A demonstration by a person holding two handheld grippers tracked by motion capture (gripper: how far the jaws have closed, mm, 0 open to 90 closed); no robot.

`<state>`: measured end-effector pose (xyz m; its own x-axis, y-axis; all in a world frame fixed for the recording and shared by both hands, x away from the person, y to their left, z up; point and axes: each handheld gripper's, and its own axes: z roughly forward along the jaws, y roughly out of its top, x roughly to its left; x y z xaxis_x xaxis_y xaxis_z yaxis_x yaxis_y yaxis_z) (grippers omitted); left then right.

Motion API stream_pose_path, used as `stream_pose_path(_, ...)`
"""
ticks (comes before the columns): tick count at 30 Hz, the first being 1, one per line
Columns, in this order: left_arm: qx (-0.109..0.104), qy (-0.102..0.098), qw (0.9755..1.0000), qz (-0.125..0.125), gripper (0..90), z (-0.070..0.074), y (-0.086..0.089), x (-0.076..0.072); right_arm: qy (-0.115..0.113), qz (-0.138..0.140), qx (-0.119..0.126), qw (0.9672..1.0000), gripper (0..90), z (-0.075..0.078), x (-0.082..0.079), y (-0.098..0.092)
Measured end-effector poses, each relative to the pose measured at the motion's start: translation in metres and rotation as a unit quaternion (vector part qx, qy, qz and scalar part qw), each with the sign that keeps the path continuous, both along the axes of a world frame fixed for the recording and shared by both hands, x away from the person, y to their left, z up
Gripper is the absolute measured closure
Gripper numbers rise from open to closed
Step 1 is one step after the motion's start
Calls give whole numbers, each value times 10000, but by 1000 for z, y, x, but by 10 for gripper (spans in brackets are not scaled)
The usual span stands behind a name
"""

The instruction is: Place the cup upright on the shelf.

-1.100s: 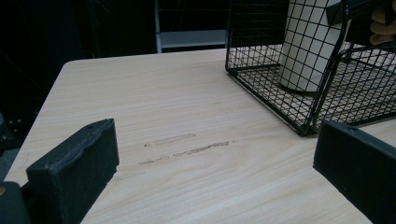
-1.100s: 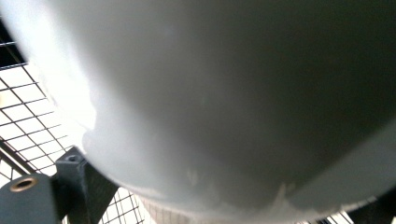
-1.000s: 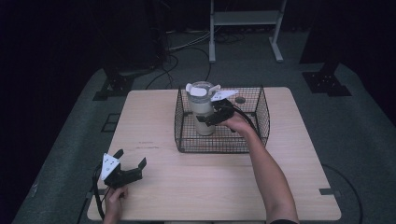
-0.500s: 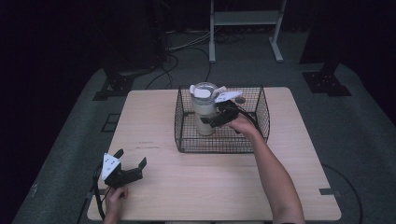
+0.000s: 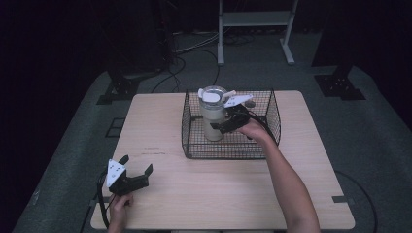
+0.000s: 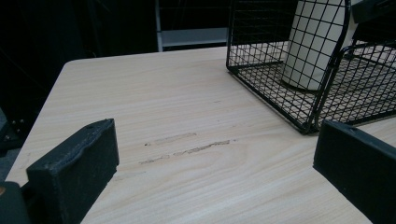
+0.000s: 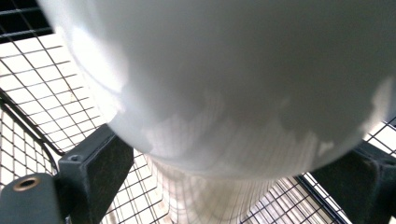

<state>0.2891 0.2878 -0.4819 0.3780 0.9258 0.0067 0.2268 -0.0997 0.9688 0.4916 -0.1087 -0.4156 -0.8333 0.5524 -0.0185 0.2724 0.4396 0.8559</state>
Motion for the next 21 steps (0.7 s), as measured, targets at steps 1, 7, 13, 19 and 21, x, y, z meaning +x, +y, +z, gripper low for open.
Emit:
stream_pose_path(1,-4,4,10000,0,0,0,0,0,-14,-12,-5,10000,86,2,-1,-1)
stream_pose_path(7,-6,1,10000,2,0,0,0,0,-98,-14,-33,9999,85,12,-6,-10)
stream_pose_path(13,23,-10,10000,9,0,0,-1,1,-86,-69,-93,9999,85,17,-13,-16)
stream_pose_path(19,32,3,10000,12,0,0,-1,1,-68,-200,-61,9998,86,24,-21,-23)
stream_pose_path(21,38,-3,10000,9,0,0,-1,0,-79,-239,-113,9996,86,25,-24,-25)
